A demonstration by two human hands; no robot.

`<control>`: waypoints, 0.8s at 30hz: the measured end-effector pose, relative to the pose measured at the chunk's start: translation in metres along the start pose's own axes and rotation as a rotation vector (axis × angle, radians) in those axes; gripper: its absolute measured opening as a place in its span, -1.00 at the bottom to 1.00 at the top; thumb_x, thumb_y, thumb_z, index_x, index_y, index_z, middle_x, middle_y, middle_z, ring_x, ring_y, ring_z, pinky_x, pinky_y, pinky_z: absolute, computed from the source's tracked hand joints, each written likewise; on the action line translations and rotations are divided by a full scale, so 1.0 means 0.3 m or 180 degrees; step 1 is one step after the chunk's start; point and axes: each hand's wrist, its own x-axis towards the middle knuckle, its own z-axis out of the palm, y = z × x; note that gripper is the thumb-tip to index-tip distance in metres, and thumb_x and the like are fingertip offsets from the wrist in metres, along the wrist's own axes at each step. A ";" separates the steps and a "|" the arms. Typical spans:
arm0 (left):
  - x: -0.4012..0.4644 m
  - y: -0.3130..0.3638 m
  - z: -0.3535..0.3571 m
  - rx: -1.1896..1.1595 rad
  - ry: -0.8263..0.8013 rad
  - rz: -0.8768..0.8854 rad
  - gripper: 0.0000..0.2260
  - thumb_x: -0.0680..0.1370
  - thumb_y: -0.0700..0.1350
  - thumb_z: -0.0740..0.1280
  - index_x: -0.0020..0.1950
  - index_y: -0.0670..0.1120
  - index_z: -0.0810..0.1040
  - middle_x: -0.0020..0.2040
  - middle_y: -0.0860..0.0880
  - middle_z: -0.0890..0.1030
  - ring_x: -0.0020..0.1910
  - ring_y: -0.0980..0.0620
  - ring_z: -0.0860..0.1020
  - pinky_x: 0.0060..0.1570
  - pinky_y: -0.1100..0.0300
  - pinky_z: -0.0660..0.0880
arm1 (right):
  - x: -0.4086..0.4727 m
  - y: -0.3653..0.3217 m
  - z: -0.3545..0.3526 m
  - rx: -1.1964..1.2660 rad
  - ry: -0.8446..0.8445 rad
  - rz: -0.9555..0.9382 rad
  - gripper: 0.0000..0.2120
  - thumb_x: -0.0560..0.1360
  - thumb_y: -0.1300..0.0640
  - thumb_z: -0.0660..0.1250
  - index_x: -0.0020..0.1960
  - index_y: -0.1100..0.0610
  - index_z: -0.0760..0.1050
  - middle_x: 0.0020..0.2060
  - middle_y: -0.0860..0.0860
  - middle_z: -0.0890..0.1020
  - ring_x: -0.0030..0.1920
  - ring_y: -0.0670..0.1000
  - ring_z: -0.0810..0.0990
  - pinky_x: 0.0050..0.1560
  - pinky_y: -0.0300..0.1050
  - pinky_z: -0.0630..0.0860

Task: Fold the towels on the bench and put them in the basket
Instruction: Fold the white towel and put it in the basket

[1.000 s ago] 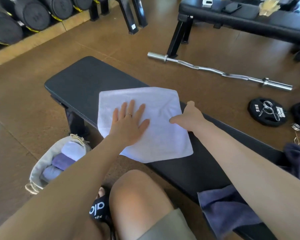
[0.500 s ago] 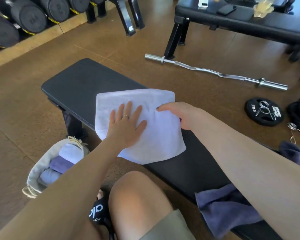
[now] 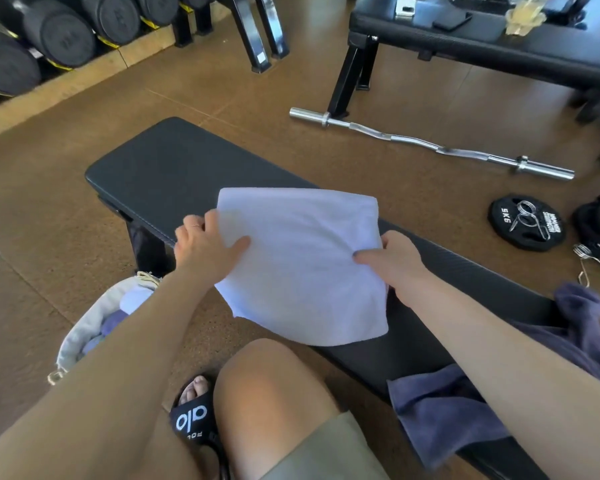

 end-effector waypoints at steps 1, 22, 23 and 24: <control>-0.006 -0.005 -0.014 -0.0090 -0.0017 -0.0235 -0.37 0.53 0.28 0.33 0.42 -0.08 0.25 0.35 -0.16 0.30 0.34 -0.24 0.29 0.29 -0.10 0.33 | -0.012 0.011 -0.010 -0.0050 -0.0020 0.0032 -0.75 0.43 0.16 0.44 0.06 0.18 0.48 -0.03 0.08 0.62 -0.06 0.07 0.61 -0.17 -0.03 0.54; -0.136 -0.136 -0.077 -0.2853 -0.1972 -0.0628 -0.82 0.63 -0.03 0.34 0.17 -0.07 0.61 0.06 0.01 0.73 0.01 0.03 0.70 -0.05 0.12 0.57 | -0.073 0.080 -0.043 0.0258 0.0395 0.0118 -0.89 0.52 0.19 0.31 -0.06 0.16 0.37 0.02 0.19 0.59 0.03 0.21 0.60 0.10 0.24 0.60; -0.126 -0.125 -0.079 -0.2806 -0.1729 -0.0600 -0.83 0.64 -0.04 0.33 0.10 -0.12 0.60 0.00 -0.04 0.72 -0.08 0.00 0.69 -0.15 0.14 0.55 | -0.083 0.087 -0.045 0.0282 0.0438 0.0132 -0.90 0.53 0.20 0.29 -0.07 0.16 0.36 0.01 0.19 0.59 0.02 0.21 0.60 0.04 0.19 0.62; -0.114 -0.112 -0.080 -0.2676 -0.1455 -0.0548 -0.82 0.63 -0.04 0.34 0.02 -0.16 0.57 -0.06 -0.08 0.68 -0.17 -0.03 0.64 -0.22 0.15 0.50 | -0.091 0.099 -0.046 0.0305 0.0459 0.0148 -0.91 0.54 0.22 0.28 -0.06 0.18 0.36 0.00 0.19 0.58 0.01 0.20 0.60 -0.03 0.14 0.64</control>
